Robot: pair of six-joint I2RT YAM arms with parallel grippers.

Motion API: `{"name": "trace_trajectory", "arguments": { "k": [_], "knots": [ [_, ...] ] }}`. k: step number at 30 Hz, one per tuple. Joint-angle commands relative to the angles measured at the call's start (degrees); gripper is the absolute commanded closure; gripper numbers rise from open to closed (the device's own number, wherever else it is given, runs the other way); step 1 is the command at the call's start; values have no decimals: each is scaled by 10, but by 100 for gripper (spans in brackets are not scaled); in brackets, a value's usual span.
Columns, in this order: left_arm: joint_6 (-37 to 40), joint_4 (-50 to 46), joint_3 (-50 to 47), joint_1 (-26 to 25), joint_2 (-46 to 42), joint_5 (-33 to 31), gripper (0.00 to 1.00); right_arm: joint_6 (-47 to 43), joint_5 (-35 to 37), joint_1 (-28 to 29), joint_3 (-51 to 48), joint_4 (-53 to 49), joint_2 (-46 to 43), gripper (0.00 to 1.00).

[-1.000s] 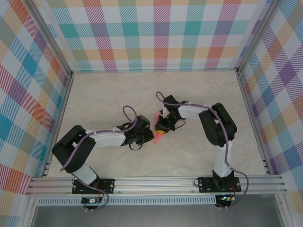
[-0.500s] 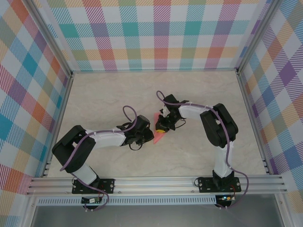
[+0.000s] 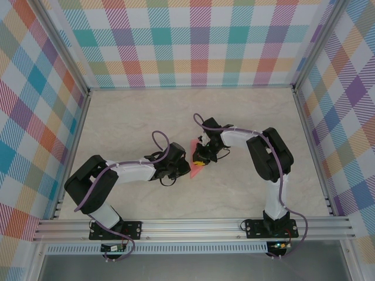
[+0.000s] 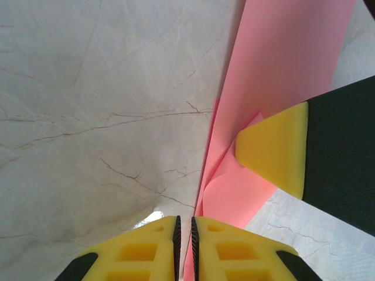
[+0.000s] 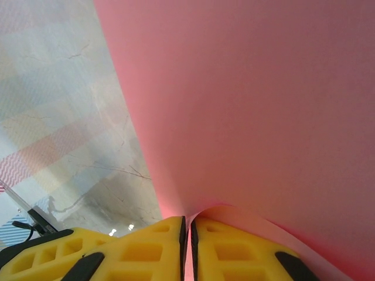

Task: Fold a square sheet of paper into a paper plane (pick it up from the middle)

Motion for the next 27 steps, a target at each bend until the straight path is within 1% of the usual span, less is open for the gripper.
{"name": "trace_trajectory", "arguments": {
  "k": [1,5,11,14,17,19,21,25,27],
  "knots": [
    [10,-14,17,2,-14,-12,85,-16,-15,3,3,-4,14,85],
    [11,-14,18,3,-15,-12,85,-17,-12,3,4,-6,16,83],
    [12,-19,19,7,-21,-14,85,-19,-8,3,1,-6,17,66],
    [13,-22,19,11,-26,-16,85,-18,-5,3,1,-6,17,61],
    [14,-23,18,15,-27,-16,85,-17,-1,3,1,-6,17,59],
    [16,-22,21,17,-26,-15,85,-16,1,2,0,-7,16,60],
    [18,-19,23,17,-25,-11,85,-17,5,2,-2,-7,14,64],
    [20,-15,32,22,-18,-4,85,-19,16,1,-6,-10,9,78],
    [20,-11,36,23,-14,1,85,-20,20,0,-8,-12,7,83]
  ]
}}
